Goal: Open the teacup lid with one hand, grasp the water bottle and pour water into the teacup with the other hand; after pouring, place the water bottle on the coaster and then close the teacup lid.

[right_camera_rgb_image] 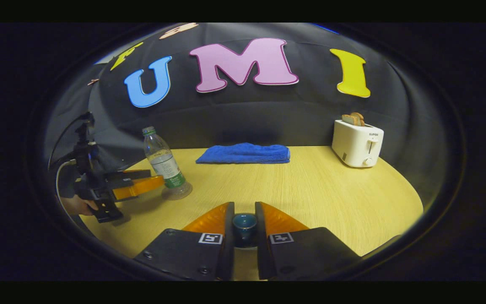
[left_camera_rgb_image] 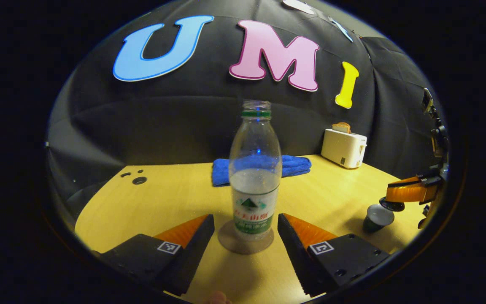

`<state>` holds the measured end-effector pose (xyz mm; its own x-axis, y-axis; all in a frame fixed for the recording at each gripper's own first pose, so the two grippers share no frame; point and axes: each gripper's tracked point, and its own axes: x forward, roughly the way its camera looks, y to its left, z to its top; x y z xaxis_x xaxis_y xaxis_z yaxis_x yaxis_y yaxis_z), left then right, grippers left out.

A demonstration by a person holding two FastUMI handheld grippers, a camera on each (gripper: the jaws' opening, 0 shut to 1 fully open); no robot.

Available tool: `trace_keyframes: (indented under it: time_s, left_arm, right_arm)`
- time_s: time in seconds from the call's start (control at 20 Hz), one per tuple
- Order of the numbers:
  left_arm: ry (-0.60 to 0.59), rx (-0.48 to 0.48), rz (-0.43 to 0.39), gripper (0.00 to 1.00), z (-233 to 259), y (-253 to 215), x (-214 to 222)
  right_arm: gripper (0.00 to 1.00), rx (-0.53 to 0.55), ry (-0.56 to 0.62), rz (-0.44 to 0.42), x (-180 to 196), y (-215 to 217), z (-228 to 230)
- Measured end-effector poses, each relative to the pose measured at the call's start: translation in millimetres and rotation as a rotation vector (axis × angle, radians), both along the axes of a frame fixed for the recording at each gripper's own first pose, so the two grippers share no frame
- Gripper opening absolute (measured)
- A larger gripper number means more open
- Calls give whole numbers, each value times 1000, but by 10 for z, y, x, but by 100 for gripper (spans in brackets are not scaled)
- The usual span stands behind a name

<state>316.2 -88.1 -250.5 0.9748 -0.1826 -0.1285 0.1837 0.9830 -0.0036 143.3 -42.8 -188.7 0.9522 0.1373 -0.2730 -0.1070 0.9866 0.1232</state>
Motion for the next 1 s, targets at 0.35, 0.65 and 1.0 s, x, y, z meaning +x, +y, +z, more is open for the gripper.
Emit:
trace_keyframes:
  time_s: [0.35,0.65,1.0]
  left_arm:
    - [1,35,73,94,-73,309,-507]
    - [-18,36,84,95,22,340,-585]
    - [-13,20,71,95,33,287,-608]
  right_arm:
    - [25,-22,-22,-11,78,55,-171]
    - [25,-61,-54,-43,37,-2,-306]
    - [26,-76,-78,-47,68,-15,-330]
